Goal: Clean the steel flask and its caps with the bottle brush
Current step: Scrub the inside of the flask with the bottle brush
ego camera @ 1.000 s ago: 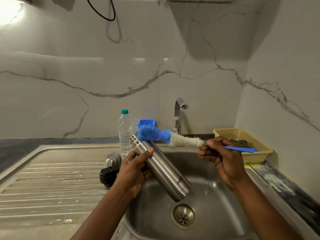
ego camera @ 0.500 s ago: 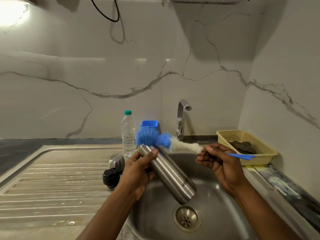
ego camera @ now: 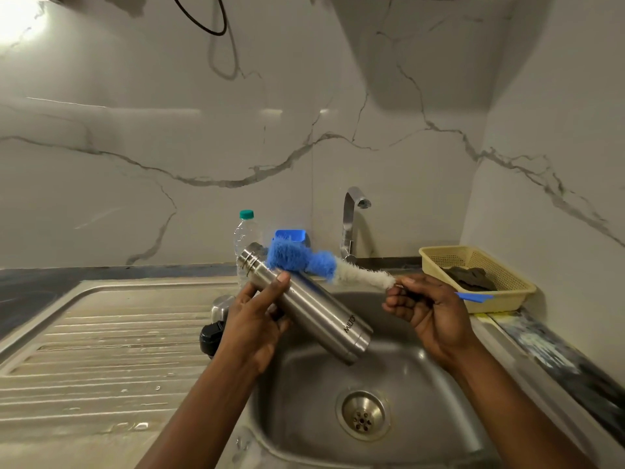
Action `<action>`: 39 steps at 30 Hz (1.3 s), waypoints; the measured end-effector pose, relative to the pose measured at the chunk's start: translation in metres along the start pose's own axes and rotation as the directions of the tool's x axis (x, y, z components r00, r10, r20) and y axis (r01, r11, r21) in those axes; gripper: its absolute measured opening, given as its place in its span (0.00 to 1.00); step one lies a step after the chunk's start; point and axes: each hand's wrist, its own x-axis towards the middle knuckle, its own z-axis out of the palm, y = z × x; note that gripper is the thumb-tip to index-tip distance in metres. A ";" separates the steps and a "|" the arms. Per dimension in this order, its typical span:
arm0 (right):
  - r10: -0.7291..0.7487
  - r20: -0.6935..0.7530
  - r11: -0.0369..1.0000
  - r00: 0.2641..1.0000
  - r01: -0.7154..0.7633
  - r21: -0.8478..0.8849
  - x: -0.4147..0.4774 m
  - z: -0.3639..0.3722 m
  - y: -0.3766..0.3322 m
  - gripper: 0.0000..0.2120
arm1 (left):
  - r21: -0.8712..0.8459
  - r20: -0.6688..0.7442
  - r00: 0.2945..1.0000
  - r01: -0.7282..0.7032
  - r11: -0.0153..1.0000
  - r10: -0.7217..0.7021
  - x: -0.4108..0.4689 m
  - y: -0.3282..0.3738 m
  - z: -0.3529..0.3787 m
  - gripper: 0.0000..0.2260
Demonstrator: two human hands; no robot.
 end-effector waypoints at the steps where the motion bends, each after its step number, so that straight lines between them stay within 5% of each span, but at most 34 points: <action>1: -0.005 -0.014 1.000 1.000 0.005 -0.001 0.000 -0.002 -0.003 0.11 | -0.007 -0.010 1.000 -0.021 1.000 0.021 0.000 0.002 -0.001 0.25; 6: 0.005 -0.109 0.999 0.994 -0.002 0.033 0.001 -0.021 -0.012 0.17 | -0.048 -0.051 0.993 -0.112 0.993 0.109 0.003 0.014 -0.009 0.27; 11: 0.068 -0.024 0.997 0.997 -0.068 0.029 0.002 -0.013 -0.001 0.11 | -0.035 -0.041 0.995 -0.092 0.995 0.090 -0.001 0.006 -0.004 0.28; 20: 0.030 -0.116 1.000 0.993 -0.029 0.009 0.004 -0.031 -0.014 0.18 | -0.069 -0.042 0.973 -0.230 0.971 0.227 0.004 0.023 -0.015 0.20; 25: 0.053 -0.021 0.999 0.998 -0.053 0.002 0.003 -0.018 -0.006 0.05 | -0.076 -0.041 0.977 -0.210 0.975 0.207 0.004 0.015 -0.011 0.21; 28: 0.016 -0.079 1.000 0.997 -0.016 -0.001 0.006 -0.031 -0.014 0.11 | -0.084 -0.040 0.970 -0.244 0.966 0.241 0.006 0.021 -0.014 0.16; 35: 0.049 -0.060 0.999 0.997 -0.049 0.001 0.006 -0.025 -0.005 0.13 | -0.088 -0.065 0.971 -0.234 0.968 0.229 0.004 0.016 -0.013 0.25; 39: 0.029 -0.132 0.999 0.991 -0.031 -0.011 0.007 -0.035 -0.016 0.18 | -0.087 -0.081 0.968 -0.244 0.966 0.237 0.006 0.019 -0.016 0.22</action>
